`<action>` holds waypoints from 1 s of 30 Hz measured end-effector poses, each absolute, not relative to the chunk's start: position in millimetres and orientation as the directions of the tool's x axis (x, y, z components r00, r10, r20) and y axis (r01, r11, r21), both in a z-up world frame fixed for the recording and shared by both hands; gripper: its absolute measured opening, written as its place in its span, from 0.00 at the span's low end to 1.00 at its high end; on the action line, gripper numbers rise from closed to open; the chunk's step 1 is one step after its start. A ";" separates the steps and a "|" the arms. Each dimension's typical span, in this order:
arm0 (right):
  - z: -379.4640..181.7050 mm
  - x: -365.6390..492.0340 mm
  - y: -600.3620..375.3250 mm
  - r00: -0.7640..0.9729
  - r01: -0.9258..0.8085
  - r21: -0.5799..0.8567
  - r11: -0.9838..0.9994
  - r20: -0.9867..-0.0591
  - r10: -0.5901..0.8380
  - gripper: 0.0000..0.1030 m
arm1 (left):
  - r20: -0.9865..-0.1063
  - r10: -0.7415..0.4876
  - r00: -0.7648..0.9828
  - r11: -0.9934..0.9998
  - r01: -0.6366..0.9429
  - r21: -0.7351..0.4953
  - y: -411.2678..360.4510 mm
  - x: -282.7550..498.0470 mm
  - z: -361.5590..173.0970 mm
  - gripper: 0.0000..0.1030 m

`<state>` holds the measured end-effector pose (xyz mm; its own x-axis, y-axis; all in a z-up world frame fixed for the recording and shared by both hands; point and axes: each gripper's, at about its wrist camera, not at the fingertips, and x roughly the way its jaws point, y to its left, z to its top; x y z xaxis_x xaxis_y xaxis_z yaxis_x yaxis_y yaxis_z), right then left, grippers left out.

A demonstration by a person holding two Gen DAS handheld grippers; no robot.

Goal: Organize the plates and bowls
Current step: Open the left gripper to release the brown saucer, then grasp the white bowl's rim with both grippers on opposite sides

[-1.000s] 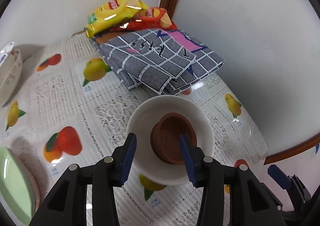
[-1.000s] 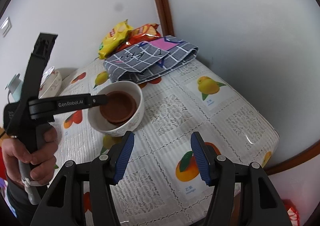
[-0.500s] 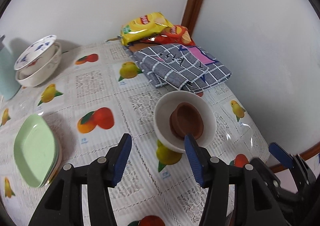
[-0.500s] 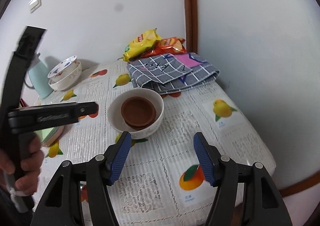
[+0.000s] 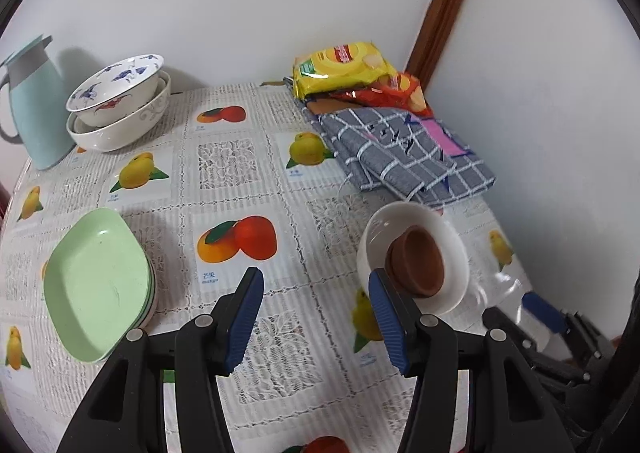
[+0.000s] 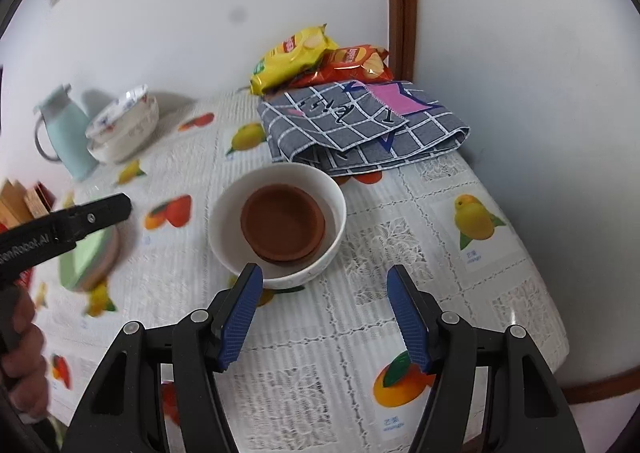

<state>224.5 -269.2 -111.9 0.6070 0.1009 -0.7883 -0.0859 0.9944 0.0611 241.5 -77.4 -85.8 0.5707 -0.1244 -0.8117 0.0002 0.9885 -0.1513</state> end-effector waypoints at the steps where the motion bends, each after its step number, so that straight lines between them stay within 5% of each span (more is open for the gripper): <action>1: -113.0 225.0 -268.3 0.611 -0.085 0.066 0.994 -0.785 0.104 0.62 | -0.818 -0.124 0.562 0.990 0.011 -0.142 -78.7 243.5 -88.4 0.51; 14: -126.4 249.9 -272.3 0.609 0.021 0.093 0.995 -0.791 0.061 0.62 | -0.873 -0.188 0.450 0.982 0.107 -0.157 -80.9 275.2 -119.6 0.51; 30: -155.9 287.3 -271.0 0.532 0.063 -0.005 0.998 -0.846 -0.038 0.43 | -0.890 -0.208 0.406 0.977 0.130 -0.169 -101.9 324.0 -142.6 0.55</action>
<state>287.3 -271.0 -155.9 0.5320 -0.0382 -0.8459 0.0633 0.9980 -0.0053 324.0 -101.9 -142.6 0.4061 -0.2076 -0.8899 0.1296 0.9771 -0.1688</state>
